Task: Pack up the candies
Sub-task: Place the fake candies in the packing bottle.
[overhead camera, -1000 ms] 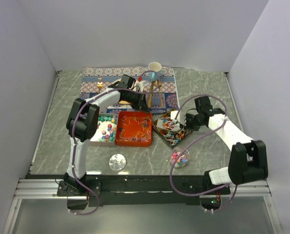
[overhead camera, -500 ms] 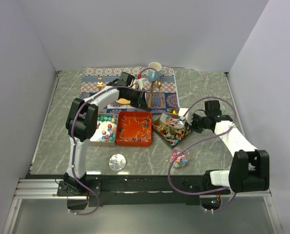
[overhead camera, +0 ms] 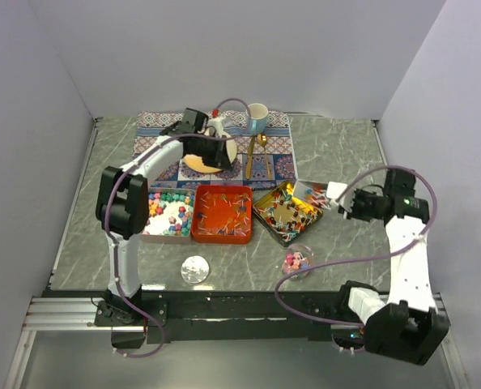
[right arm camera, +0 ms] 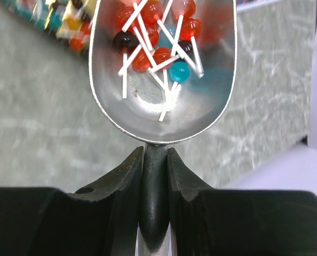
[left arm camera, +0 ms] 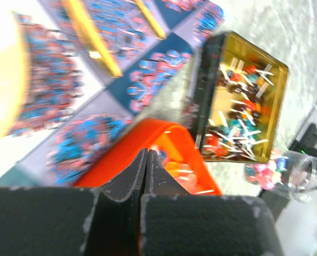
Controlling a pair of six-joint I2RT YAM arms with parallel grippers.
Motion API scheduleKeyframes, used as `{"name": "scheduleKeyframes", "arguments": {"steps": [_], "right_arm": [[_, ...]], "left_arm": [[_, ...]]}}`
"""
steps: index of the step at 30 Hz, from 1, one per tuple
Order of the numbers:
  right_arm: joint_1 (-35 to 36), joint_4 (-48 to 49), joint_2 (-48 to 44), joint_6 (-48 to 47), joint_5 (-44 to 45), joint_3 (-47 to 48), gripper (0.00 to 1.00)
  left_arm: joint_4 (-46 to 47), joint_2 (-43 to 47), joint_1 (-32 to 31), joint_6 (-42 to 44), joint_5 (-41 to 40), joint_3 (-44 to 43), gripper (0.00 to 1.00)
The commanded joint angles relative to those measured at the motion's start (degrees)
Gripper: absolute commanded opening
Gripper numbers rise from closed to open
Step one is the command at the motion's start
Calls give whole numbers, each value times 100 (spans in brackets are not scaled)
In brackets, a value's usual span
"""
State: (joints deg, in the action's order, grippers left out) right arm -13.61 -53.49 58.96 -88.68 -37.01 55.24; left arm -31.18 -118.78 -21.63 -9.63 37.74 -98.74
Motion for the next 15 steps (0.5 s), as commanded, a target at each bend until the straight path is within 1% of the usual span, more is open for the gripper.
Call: {"name": "scheduleKeyframes", "arguments": {"steps": [1,2,3,4,8,9,15], "right_arm": [[-545,-1705,-481,-1501,-280,215,0],[-608,-1908,-612,-1677,-271,206,0],[-643,-2119,-683,-2148,-219,180,0],[-678,-2365,-867,-2310,-192,101,0],[-696,-2701,-1220,-3117,36,-128,0],[-696,-2858,-1246,-3216,123,-119,0],[-696,-2886,-1290,-3313,370,56,0]], "left_arm": [[-134,417,395,286,-433,-93,1],[-134,417,448,321,-495,-93,1],[-125,409,518,339,-600,-119,1],[-125,400,537,391,-670,-128,1],[-99,356,546,453,-829,-242,1],[-90,356,537,462,-838,-260,1],[-81,399,440,506,-935,-251,1]]}}
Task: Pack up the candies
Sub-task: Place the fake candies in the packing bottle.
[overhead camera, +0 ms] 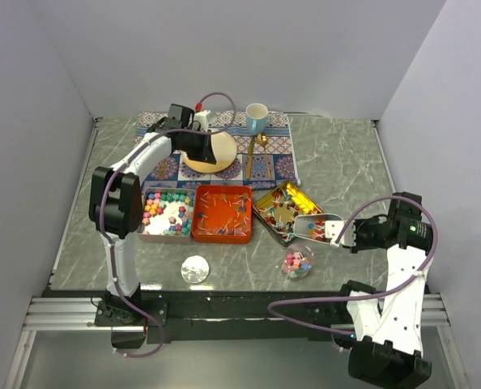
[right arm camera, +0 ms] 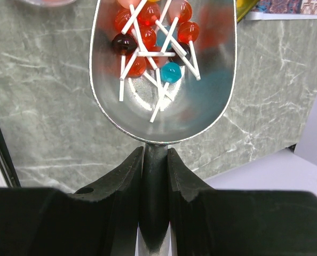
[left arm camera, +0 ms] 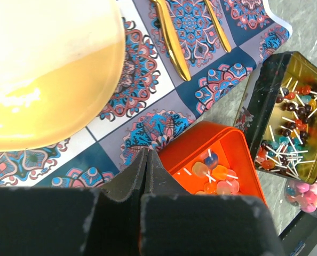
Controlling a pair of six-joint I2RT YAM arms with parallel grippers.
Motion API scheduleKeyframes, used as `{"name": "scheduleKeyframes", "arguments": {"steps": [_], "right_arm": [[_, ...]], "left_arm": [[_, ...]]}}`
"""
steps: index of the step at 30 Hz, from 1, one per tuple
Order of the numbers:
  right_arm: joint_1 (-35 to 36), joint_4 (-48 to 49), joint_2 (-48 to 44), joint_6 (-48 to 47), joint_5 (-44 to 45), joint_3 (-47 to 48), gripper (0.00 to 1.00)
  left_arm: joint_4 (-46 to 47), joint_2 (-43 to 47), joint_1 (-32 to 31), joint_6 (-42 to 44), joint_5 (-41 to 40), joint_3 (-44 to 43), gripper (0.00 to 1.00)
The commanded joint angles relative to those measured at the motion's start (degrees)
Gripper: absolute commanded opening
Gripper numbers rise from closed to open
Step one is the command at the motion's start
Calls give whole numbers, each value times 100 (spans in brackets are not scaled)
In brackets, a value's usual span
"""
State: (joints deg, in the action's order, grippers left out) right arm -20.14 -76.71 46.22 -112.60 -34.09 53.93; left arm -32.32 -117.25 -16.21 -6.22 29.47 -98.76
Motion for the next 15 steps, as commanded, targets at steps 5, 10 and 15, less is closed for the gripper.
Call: {"name": "scheduleKeyframes", "arguments": {"steps": [5,10,15], "right_arm": [[-34,-600,-139,-1352,271,109,0],[-34,-600,-403,-1940,525,-128,0],[-7,-617,-456,-2336,631,-85,0]], "left_arm": [[24,282,-102,147,-91,-205,1],[50,273,-84,77,-38,-205,1],[102,177,-14,-2,15,-266,1]]}}
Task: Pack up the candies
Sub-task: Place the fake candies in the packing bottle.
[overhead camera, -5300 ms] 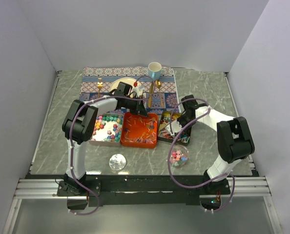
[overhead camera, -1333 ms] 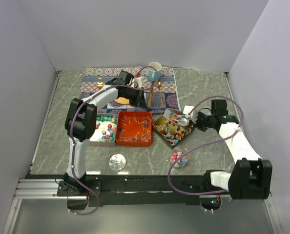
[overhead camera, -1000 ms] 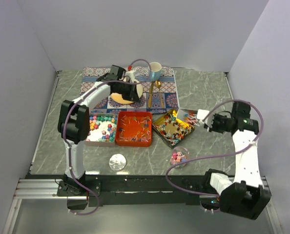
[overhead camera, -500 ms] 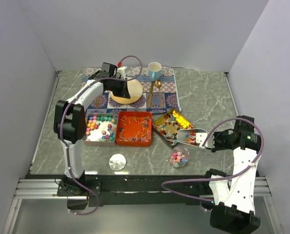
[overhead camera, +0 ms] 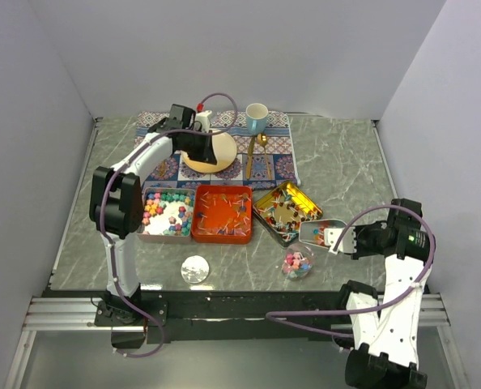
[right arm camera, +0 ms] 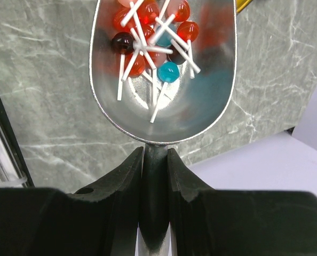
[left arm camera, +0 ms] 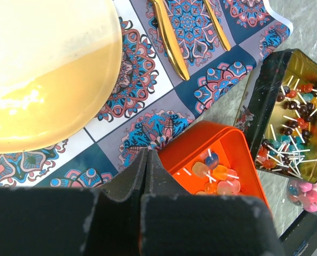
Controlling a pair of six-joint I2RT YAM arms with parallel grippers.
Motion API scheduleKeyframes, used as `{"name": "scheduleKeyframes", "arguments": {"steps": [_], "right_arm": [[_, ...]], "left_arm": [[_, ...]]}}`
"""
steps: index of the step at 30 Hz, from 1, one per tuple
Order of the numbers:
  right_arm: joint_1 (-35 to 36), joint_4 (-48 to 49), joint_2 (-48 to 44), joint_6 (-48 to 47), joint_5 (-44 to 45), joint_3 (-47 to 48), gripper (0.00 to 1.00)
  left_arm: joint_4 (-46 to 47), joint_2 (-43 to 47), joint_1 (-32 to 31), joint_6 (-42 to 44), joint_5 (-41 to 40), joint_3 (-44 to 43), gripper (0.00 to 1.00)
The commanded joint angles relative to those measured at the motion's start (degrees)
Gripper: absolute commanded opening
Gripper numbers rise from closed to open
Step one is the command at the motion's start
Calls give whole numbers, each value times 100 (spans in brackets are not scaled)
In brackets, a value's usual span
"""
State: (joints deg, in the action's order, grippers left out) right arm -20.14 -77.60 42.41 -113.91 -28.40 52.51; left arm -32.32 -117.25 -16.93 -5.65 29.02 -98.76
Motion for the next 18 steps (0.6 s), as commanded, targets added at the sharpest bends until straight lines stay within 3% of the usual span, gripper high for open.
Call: {"name": "scheduleKeyframes", "arguments": {"steps": [1,10,18], "right_arm": [[10,-519,-67,-2319,72,75,0],[212,-519,-119,-3277,204,145,0],[1019,-528,-102,-3165,168,224,0]], "left_arm": [[103,168,67,-76,78,-267,1],[181,106,207,-182,183,-293,1],[270,36,330,-314,280,-267,1]]}}
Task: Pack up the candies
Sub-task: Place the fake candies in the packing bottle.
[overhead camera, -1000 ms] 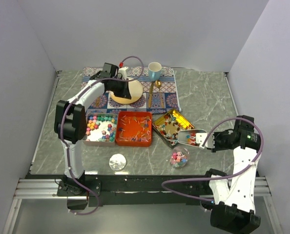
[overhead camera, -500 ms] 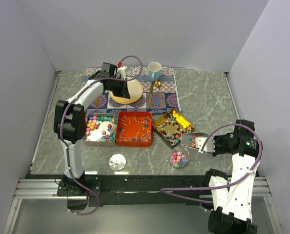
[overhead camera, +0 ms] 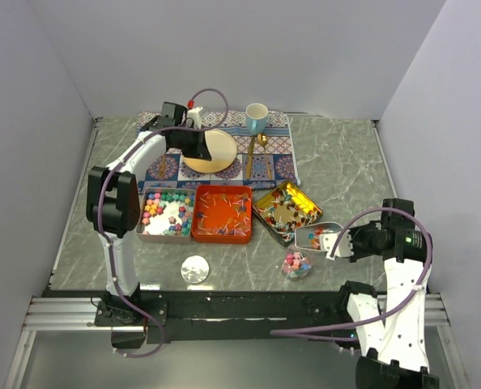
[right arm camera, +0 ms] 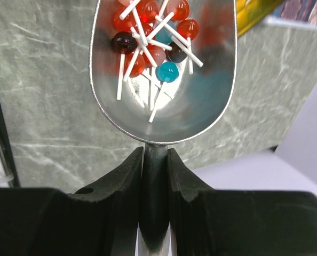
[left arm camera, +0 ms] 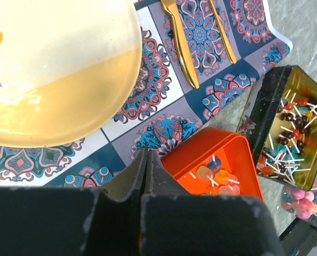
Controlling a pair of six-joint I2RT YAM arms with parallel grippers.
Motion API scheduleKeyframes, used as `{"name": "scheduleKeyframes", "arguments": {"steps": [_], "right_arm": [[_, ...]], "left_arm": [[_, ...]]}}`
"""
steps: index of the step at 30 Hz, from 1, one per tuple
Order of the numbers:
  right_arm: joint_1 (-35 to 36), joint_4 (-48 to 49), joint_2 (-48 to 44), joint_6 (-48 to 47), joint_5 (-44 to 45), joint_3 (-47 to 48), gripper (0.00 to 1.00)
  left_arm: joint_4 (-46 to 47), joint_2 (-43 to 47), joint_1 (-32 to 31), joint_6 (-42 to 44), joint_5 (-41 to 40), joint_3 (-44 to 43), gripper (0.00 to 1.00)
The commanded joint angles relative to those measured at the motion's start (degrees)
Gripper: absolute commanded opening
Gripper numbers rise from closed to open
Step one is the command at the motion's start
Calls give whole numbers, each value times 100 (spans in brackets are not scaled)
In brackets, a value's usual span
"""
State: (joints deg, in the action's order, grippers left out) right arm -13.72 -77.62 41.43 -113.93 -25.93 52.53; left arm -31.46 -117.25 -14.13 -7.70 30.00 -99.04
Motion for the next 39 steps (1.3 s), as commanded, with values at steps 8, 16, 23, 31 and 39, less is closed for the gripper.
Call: {"name": "scheduleKeyframes", "arguments": {"steps": [8,16,23,31,39], "right_arm": [[510,-517,-311,-3751,572,-287,0],[686,-517,-118,-3759,783,-7,0],[984,-517,-47,-3759,1134,266,0],[1345,-517,-108,-3751,1213,337,0],[1819,-517,-74,-3751,1775,433,0]], "left_arm": [[202,-34,77,-170,252,-335,1],[281,-96,95,-249,305,-291,1],[316,-289,95,-363,428,-510,1],[404,-325,200,-477,551,-528,1],[439,-298,288,-530,613,-563,1]]}}
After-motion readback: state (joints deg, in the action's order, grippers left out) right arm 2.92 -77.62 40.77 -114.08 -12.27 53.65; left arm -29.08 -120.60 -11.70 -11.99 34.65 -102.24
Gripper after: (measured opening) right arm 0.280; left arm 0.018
